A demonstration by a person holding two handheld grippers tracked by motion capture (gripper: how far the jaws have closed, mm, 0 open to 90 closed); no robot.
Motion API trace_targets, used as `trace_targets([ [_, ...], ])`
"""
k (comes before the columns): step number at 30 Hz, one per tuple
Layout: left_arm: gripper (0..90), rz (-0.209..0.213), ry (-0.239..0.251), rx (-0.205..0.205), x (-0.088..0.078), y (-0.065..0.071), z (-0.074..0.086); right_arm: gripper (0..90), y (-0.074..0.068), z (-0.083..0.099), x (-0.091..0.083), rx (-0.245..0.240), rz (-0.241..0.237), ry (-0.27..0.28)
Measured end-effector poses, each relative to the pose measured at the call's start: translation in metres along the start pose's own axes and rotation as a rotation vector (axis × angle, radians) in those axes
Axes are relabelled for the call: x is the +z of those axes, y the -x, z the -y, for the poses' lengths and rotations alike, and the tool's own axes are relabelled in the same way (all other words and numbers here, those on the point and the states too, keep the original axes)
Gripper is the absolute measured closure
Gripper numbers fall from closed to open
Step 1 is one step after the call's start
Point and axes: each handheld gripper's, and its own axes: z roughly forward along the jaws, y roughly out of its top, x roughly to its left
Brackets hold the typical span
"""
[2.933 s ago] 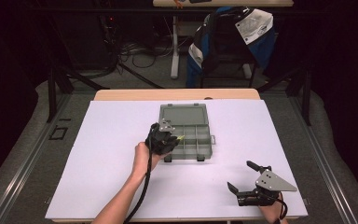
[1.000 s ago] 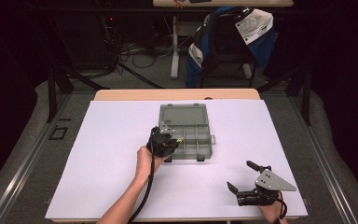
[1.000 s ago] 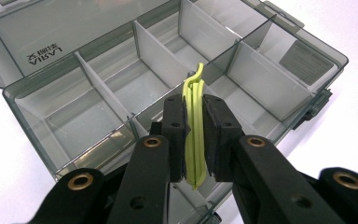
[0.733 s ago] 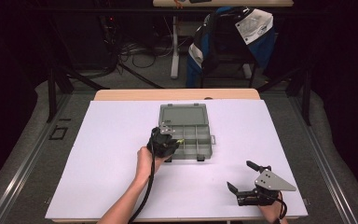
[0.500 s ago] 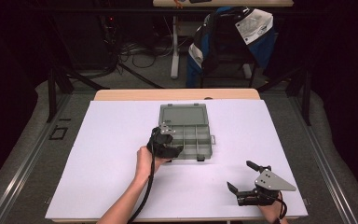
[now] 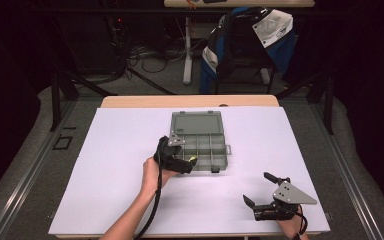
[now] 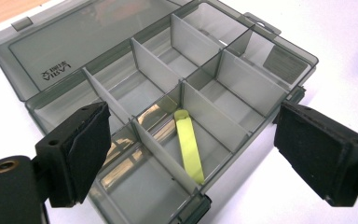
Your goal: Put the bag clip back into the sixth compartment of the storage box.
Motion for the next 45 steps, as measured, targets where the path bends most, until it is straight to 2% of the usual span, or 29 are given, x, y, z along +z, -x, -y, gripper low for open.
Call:
trace_targets([
  [10, 10.4, -0.016, 0.06, 0.03, -0.028, 0.0, 0.012, 0.0, 0.0, 0.0, 0.0, -0.001, -0.002, -0.007],
  [14, 10.4, -0.025, 0.069, 0.034, -0.038, -0.003, 0.021, 0.0, 0.0, 0.001, 0.001, -0.003, -0.004, -0.01],
  [23, 10.4, -0.047, 0.094, 0.037, -0.053, -0.004, 0.035, 0.0, 0.0, 0.001, 0.0, 0.0, -0.005, -0.011],
  [27, 10.4, -0.039, 0.104, 0.044, -0.058, -0.005, 0.043, 0.0, 0.0, 0.001, 0.001, -0.003, -0.006, -0.011],
  [33, 10.3, -0.037, 0.133, 0.033, -0.067, -0.008, 0.061, 0.0, -0.001, 0.0, 0.0, -0.001, 0.0, -0.008],
  [41, 10.2, -0.038, 0.206, 0.01, -0.084, -0.011, 0.083, 0.0, -0.002, 0.001, 0.001, -0.003, 0.001, -0.009],
  [45, 10.2, -0.041, 0.213, 0.003, -0.087, -0.012, 0.092, 0.0, -0.002, 0.001, 0.0, -0.003, 0.003, -0.004],
])
